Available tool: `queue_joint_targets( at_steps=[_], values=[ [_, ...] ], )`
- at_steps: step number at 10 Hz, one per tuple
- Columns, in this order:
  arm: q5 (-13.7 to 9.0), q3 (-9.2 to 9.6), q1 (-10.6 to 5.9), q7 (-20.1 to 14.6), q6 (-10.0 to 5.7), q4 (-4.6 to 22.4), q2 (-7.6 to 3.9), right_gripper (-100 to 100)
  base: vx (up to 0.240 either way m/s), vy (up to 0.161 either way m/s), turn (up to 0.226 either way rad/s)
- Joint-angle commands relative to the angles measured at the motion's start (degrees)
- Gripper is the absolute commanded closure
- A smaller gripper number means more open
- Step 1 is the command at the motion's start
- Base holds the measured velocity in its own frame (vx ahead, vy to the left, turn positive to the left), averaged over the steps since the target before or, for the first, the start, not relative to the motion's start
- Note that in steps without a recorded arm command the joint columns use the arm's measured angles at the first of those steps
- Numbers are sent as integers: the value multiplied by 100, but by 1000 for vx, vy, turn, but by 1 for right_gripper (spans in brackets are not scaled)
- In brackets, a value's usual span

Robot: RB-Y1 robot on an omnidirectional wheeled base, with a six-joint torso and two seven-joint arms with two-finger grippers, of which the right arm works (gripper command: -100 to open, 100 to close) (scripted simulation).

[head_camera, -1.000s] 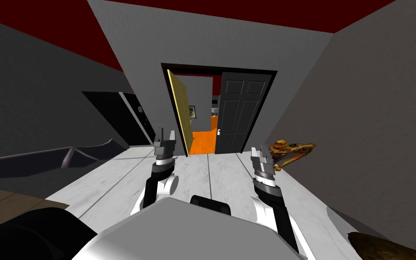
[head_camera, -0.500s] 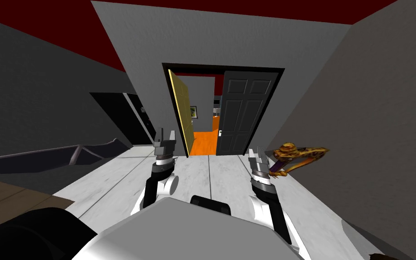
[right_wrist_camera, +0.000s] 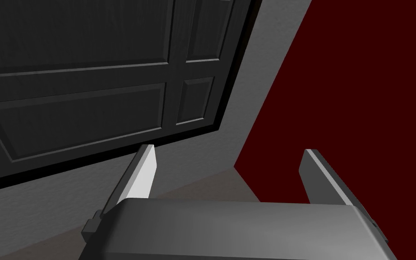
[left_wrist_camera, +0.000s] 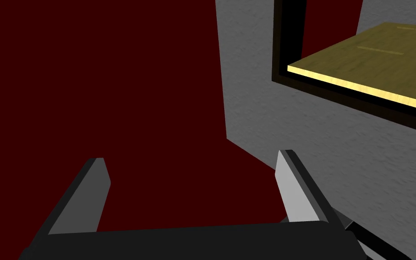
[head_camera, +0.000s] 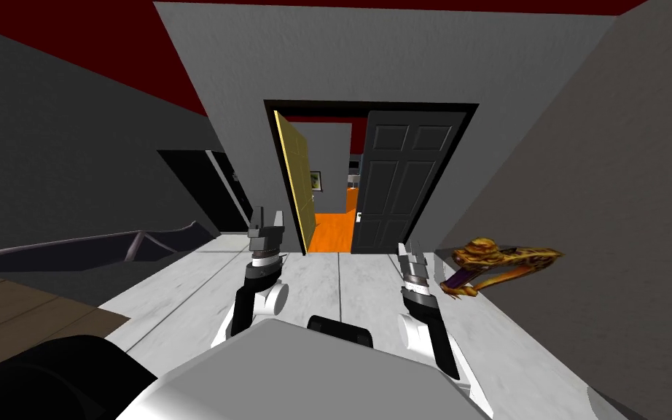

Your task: Push the door open

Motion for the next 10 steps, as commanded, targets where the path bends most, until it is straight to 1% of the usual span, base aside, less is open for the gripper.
queue_joint_targets(
  at_steps=[1, 10],
  values=[
    [-80, -5, -71, 33, -73, 239, -36, -100, 83, -22, 78],
    [-534, -36, -618, 241, -329, 1621, -169, -100, 94, -28, 92]
  ],
)
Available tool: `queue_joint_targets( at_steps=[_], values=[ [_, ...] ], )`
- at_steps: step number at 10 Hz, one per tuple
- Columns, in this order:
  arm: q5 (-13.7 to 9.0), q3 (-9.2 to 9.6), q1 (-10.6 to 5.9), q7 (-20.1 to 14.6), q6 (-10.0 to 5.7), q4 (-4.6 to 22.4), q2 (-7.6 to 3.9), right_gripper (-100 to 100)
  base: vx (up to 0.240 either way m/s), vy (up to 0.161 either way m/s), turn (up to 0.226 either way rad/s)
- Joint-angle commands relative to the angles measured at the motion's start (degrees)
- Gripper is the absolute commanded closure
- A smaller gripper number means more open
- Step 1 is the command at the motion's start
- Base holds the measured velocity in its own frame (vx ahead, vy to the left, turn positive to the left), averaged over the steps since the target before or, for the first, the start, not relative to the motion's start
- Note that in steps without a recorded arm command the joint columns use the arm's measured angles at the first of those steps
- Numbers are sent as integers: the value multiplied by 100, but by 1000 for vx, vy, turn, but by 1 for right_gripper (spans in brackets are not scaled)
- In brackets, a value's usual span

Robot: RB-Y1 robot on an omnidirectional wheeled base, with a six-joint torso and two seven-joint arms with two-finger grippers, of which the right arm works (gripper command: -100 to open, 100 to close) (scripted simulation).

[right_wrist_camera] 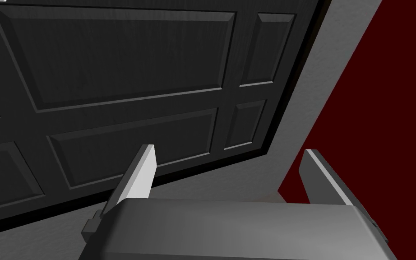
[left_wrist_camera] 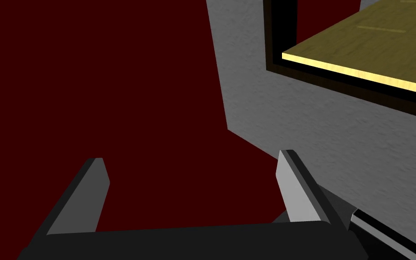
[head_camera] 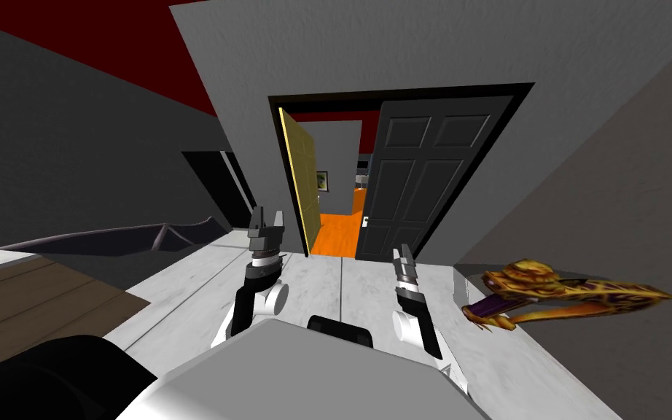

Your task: Push the door open

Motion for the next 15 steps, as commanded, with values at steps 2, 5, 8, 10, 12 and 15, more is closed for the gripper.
queue_joint_targets(
  at_steps=[2, 5, 8, 10, 12, 15],
  values=[
    [-141, -10, -155, 60, -92, 404, -36, -100, 96, -42, 108],
    [-248, -17, -284, 109, -152, 751, -54, -100, 59, -17, 62],
    [-408, -29, -477, 182, -242, 1236, -78, -100, 96, -31, 99],
    [-515, -36, -606, 231, -303, 1550, -89, -100, 92, -44, 107],
    [-622, -44, -735, 280, -363, 1891, -100, -100, 85, -55, 87],
    [-779, -54, -924, 352, -452, 2369, -109, -100, 89, -36, 98]
  ],
)
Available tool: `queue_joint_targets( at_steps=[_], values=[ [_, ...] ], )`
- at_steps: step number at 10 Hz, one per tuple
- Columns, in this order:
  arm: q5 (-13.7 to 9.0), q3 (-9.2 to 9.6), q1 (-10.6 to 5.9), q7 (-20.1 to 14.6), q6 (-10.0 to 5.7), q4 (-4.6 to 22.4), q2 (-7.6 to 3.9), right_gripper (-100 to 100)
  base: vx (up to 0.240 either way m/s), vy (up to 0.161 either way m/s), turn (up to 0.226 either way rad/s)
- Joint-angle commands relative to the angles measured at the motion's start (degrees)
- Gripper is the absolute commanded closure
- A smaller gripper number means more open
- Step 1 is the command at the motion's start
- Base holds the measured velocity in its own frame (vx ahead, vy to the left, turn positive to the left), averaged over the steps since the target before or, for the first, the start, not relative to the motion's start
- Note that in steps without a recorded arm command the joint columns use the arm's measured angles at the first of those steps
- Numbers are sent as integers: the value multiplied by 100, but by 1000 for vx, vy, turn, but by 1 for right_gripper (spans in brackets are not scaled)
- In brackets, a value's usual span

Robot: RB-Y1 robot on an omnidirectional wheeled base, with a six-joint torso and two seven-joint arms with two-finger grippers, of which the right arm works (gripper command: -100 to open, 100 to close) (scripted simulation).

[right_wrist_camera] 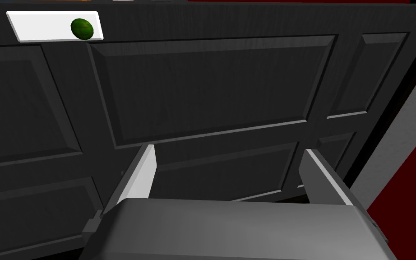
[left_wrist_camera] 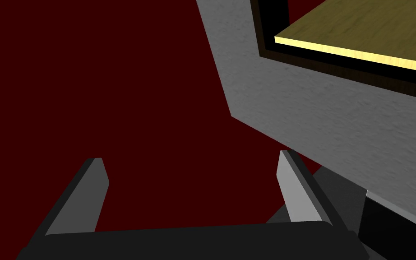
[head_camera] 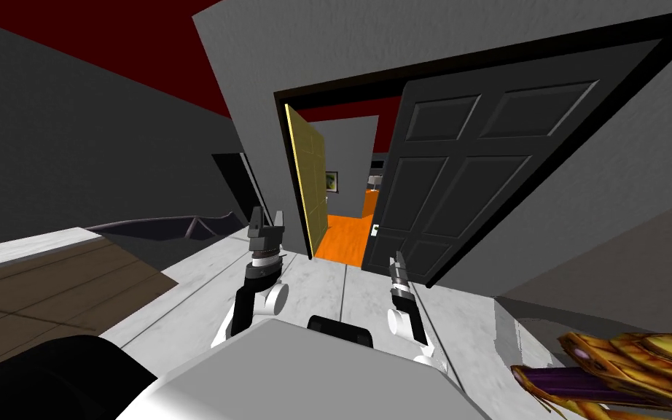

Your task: Push the door open

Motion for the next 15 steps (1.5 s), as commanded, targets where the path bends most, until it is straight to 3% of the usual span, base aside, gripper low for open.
queue_joint_targets(
  at_steps=[1, 11, 12, 15],
  values=[
    [-86, -7, -113, 42, -47, 273, -3, -100, 84, -41, 87],
    [-570, -41, -697, 263, -321, 1748, 0, -100, 85, -47, 90],
    [-570, -41, -697, 263, -321, 1748, 0, -100, 62, -43, 14],
    [-703, -50, -857, 324, -396, 2152, 7, -100, 61, -33, 79]
  ],
)
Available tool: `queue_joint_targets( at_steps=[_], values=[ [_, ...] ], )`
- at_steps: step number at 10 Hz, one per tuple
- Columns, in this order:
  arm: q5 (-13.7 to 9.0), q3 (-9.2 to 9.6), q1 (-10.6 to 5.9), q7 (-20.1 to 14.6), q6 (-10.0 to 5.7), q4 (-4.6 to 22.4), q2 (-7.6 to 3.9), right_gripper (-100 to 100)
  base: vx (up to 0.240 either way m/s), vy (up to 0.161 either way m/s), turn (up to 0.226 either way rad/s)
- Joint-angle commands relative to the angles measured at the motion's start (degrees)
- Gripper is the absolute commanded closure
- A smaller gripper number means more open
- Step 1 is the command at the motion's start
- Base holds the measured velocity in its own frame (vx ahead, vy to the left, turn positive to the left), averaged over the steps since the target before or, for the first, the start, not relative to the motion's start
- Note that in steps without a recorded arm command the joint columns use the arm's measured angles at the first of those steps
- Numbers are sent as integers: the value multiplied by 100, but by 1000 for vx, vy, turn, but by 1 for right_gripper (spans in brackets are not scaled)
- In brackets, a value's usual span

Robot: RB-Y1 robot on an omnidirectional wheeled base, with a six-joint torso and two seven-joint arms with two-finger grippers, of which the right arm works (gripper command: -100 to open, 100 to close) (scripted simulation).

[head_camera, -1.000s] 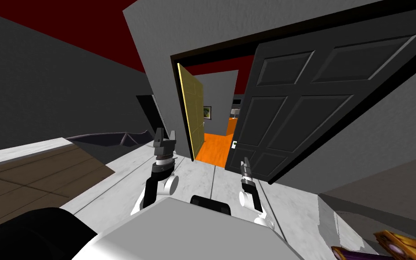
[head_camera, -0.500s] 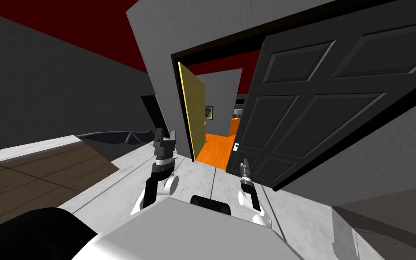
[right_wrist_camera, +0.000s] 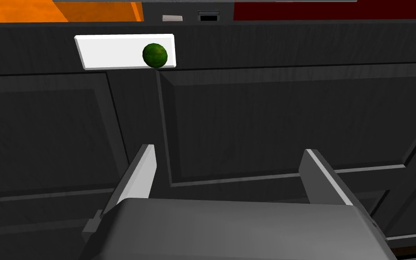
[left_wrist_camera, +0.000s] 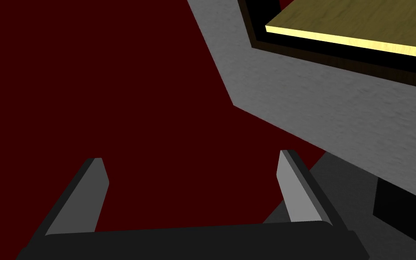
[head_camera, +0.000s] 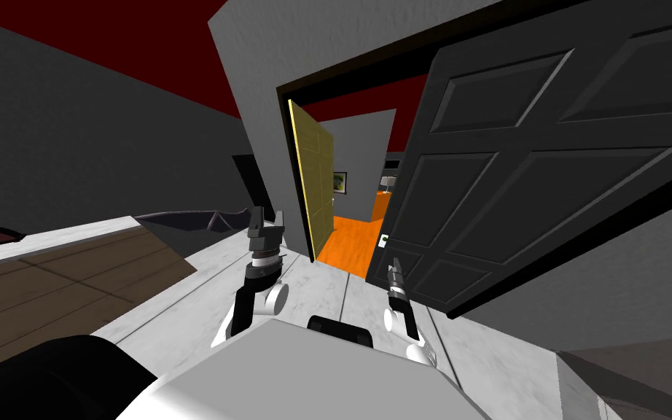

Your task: Push the door open

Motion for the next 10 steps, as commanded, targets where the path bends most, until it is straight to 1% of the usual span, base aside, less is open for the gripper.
queue_joint_targets(
  at_steps=[1, 6, 7, 8, 10],
  values=[
    [-65, -2, -52, 38, -31, 162, 10, -100, 88, -43, 64],
    [-252, -15, -278, 124, -136, 732, 29, -100, 66, -50, 67],
    [-313, -19, -351, 151, -170, 917, 37, -100, 103, -56, 84],
    [-343, -21, -387, 165, -188, 1009, 41, -100, 95, -63, 76],
    [-447, -28, -512, 213, -246, 1325, 58, -100, 103, -71, 90]
  ],
)
